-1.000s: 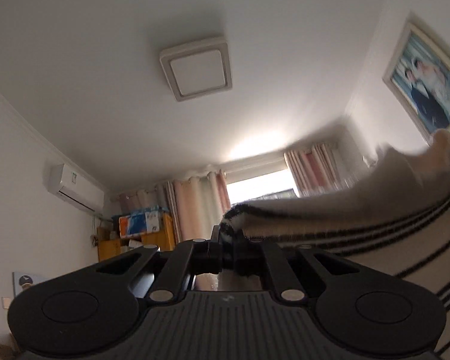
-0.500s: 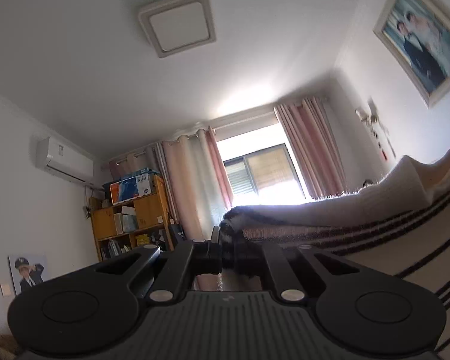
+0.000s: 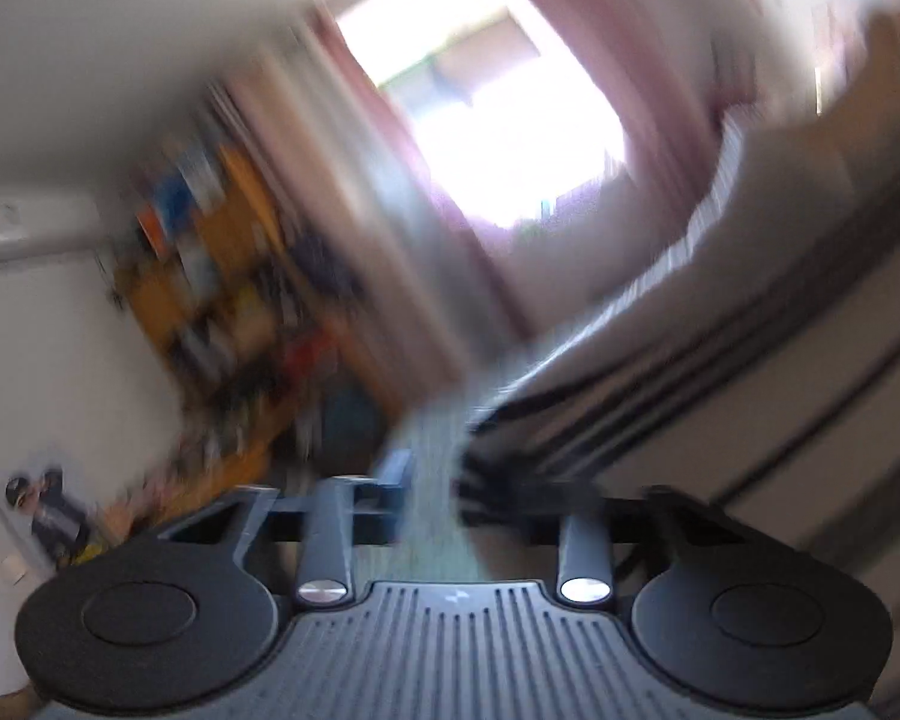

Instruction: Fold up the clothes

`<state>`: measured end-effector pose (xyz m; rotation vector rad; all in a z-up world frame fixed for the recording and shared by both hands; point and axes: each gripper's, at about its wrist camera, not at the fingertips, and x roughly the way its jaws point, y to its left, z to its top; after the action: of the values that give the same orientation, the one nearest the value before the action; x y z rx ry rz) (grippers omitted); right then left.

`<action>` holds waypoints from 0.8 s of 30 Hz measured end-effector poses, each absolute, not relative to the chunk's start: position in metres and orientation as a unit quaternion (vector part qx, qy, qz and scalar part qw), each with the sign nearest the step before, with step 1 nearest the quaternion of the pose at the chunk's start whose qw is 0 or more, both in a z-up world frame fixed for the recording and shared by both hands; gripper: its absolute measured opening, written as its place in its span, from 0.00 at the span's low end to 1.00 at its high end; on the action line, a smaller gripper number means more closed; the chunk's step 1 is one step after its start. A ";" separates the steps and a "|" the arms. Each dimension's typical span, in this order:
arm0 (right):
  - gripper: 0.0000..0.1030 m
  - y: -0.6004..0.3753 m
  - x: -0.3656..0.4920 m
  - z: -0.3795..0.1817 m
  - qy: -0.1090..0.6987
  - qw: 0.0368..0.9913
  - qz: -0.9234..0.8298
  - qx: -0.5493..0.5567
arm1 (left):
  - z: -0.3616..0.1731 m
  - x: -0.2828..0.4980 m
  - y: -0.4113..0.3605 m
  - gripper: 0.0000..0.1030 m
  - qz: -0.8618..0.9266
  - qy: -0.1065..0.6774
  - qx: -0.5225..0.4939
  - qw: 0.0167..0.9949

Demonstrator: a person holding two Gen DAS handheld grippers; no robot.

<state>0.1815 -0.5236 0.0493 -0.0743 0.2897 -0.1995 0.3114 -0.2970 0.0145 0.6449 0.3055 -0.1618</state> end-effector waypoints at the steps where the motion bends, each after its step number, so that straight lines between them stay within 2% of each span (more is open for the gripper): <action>1: 0.36 -0.535 0.202 0.022 0.183 0.977 -0.109 0.001 | -0.015 0.325 -0.296 0.43 -0.081 0.185 0.310 0.929; 3: 0.38 -0.537 0.202 -0.027 0.215 0.968 -0.125 0.028 | -0.065 0.333 -0.283 0.42 -0.100 0.236 0.289 0.922; 4: 0.43 -0.535 0.187 -0.047 0.210 0.969 -0.125 0.022 | -0.087 0.326 -0.270 0.42 -0.112 0.260 0.270 0.920; 7: 0.48 -0.537 0.116 -0.096 0.207 0.971 -0.108 0.054 | -0.122 0.285 -0.219 0.43 -0.146 0.302 0.190 0.923; 9: 0.54 -0.555 0.053 -0.120 0.214 0.965 -0.084 0.125 | -0.133 0.234 -0.180 0.51 -0.163 0.315 0.136 0.925; 11: 0.57 -0.563 -0.009 -0.143 0.233 0.954 -0.075 0.175 | -0.139 0.175 -0.147 0.64 -0.183 0.315 0.092 0.927; 13: 0.61 -0.554 -0.062 -0.156 0.248 0.946 -0.076 0.192 | -0.153 0.113 -0.113 0.71 -0.176 0.316 0.053 0.931; 15: 0.64 -0.544 -0.115 -0.169 0.263 0.939 -0.077 0.210 | -0.166 0.064 -0.084 0.71 -0.184 0.334 0.027 0.924; 18: 0.64 -0.542 -0.154 -0.197 0.287 0.903 -0.049 0.316 | -0.180 0.029 -0.058 0.70 -0.186 0.367 -0.024 0.911; 24: 0.64 -0.531 -0.169 -0.245 0.290 0.820 -0.027 0.493 | -0.205 0.004 -0.024 0.70 -0.190 0.431 -0.187 0.862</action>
<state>-0.1686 -0.5308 -0.2454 1.0491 0.6184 -0.0569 0.0044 -0.0242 -0.2046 -0.3916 0.9041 -0.3980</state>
